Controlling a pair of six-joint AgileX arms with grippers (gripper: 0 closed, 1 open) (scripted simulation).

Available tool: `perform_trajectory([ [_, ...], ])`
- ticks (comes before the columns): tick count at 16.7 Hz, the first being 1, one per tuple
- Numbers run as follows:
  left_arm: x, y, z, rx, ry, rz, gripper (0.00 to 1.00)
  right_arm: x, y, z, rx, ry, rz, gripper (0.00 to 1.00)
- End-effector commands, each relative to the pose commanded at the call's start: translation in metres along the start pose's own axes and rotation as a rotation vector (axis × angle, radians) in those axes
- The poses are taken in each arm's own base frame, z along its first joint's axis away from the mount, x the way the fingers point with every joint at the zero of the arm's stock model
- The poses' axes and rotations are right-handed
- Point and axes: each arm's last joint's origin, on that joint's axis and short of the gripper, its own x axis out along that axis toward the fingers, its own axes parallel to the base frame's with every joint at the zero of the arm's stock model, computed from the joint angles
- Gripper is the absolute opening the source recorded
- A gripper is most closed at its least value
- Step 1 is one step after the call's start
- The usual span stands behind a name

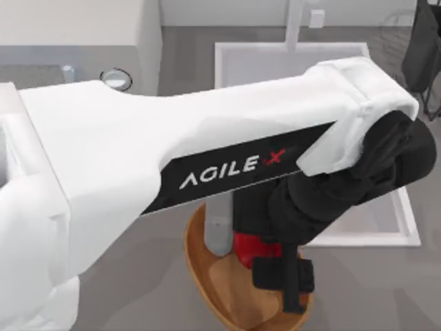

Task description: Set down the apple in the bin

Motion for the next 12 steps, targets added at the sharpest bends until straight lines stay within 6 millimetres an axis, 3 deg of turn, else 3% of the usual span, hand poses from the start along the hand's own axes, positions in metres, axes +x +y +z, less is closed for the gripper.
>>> perform_trajectory([
  [4, 0.021, 0.003, 0.001, 0.003, -0.008, 0.010, 0.00, 0.000, 0.000, 0.000, 0.000, 0.000, 0.000, 1.00],
  [8, 0.022, 0.003, 0.001, 0.004, -0.009, 0.011, 0.00, 0.000, 0.000, 0.000, 0.000, 0.000, 0.000, 1.00],
  [12, 0.022, 0.003, 0.001, 0.004, -0.009, 0.011, 0.30, 0.000, 0.000, 0.000, 0.000, 0.000, 0.000, 1.00],
])
